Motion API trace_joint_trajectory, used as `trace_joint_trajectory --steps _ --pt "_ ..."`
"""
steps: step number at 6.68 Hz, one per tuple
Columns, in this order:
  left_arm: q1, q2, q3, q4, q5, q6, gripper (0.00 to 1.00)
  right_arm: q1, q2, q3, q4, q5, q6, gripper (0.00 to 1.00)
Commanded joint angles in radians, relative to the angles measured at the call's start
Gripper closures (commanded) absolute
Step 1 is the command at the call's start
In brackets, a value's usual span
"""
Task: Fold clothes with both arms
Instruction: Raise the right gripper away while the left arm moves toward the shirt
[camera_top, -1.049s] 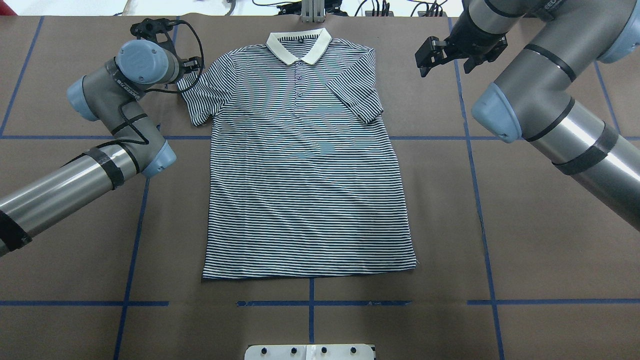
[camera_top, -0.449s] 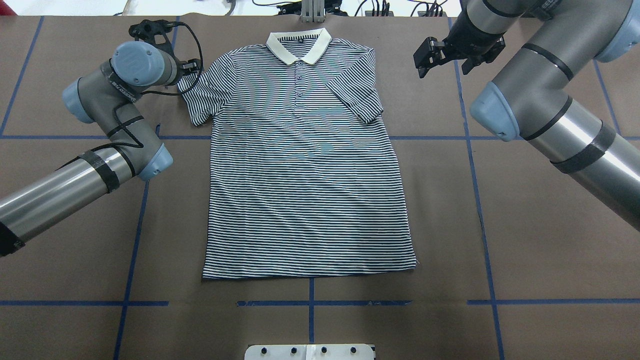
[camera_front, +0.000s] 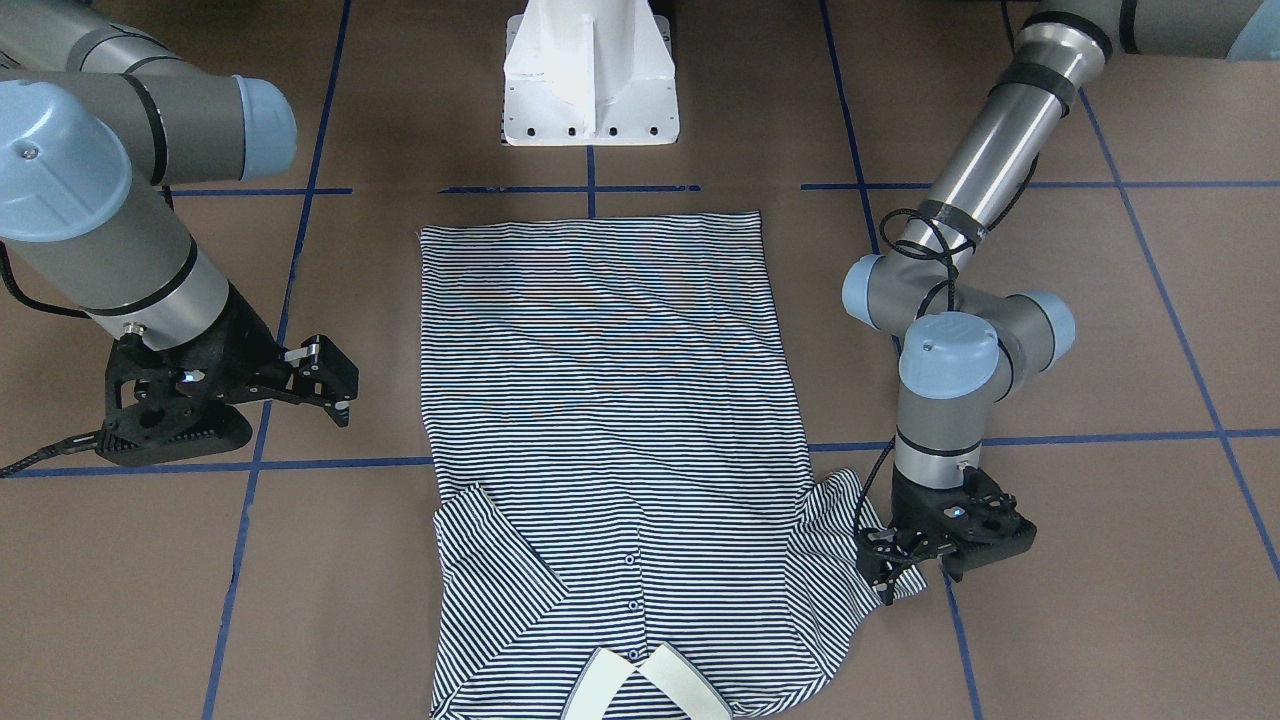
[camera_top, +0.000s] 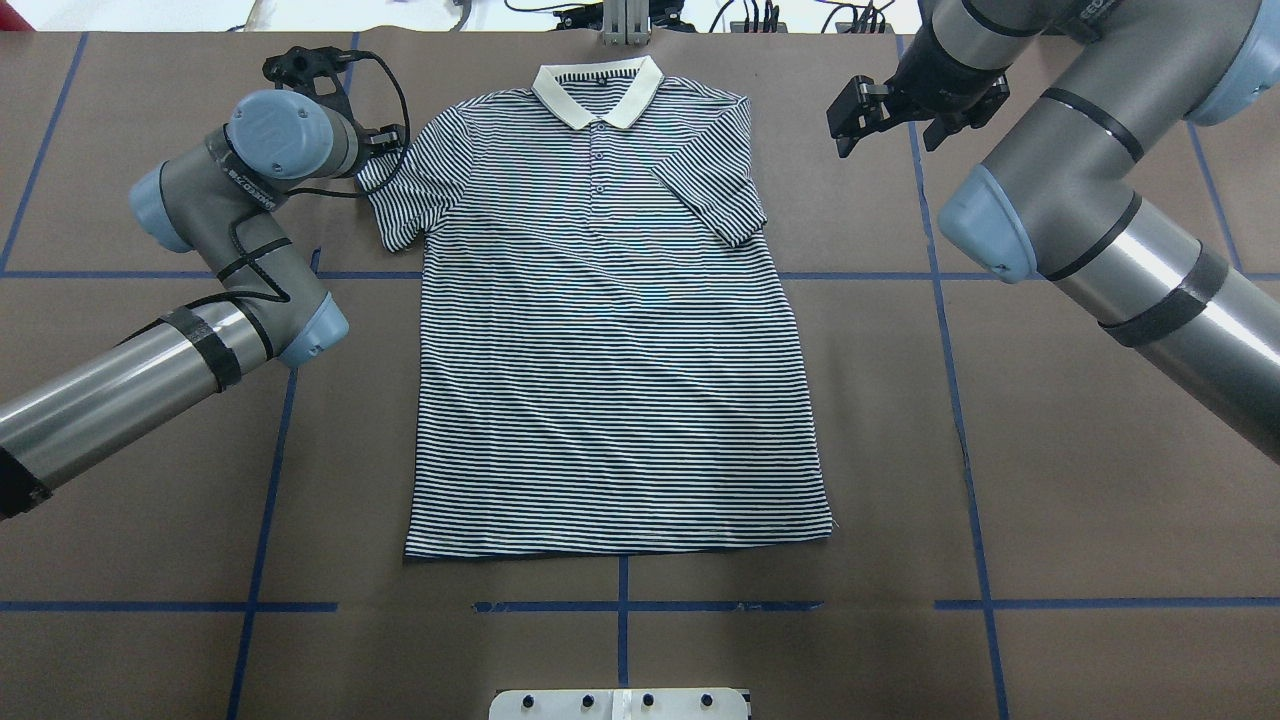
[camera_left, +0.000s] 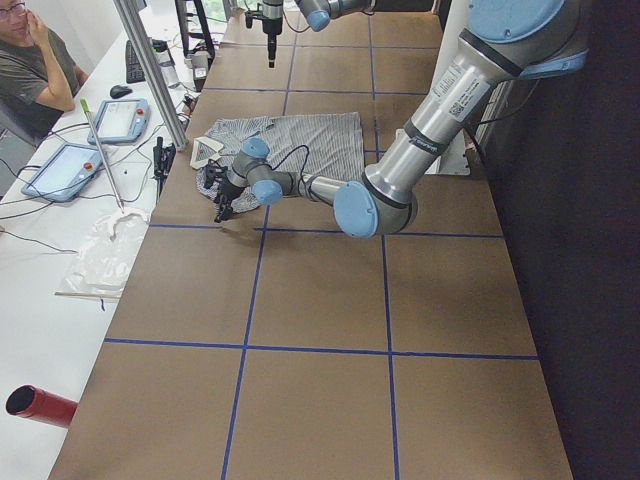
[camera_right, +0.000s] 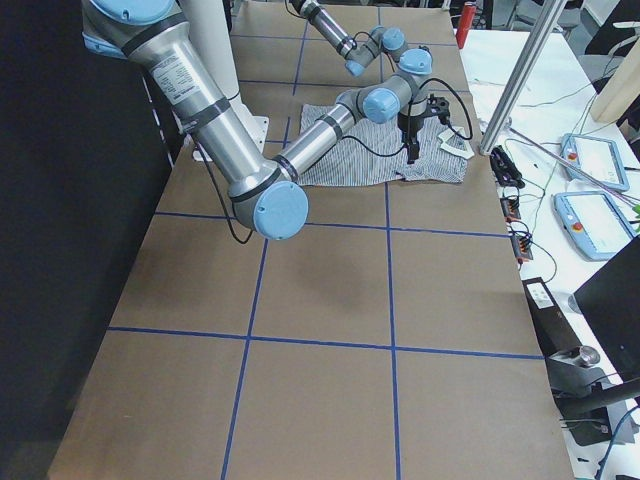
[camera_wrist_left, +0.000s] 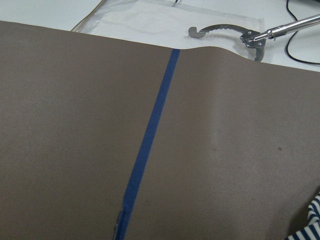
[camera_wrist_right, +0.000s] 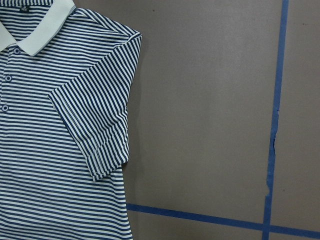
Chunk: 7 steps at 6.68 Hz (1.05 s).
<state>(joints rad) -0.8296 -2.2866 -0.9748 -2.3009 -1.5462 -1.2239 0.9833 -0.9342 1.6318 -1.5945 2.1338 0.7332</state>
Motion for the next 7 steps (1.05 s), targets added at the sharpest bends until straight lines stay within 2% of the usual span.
trace_joint_trajectory --steps 1,3,4,6,7 --pt "0.007 0.001 0.002 -0.002 0.0 0.0 0.14 0.0 0.0 -0.006 0.001 0.0 0.0 0.0" --pt "0.015 0.001 0.005 -0.002 0.0 0.0 0.17 0.0 0.0 -0.007 0.001 0.0 0.0 0.0" --pt "0.015 0.001 0.005 -0.002 0.0 -0.002 0.27 0.0 0.0 -0.007 0.001 0.0 0.0 0.0" --pt "0.015 -0.004 0.004 0.0 -0.005 0.0 0.85 0.0 0.0 -0.007 0.002 -0.002 0.0 0.0" --pt "0.012 -0.004 -0.001 0.005 -0.037 0.001 1.0 0.0 0.0 -0.01 0.001 -0.002 -0.001 0.0"
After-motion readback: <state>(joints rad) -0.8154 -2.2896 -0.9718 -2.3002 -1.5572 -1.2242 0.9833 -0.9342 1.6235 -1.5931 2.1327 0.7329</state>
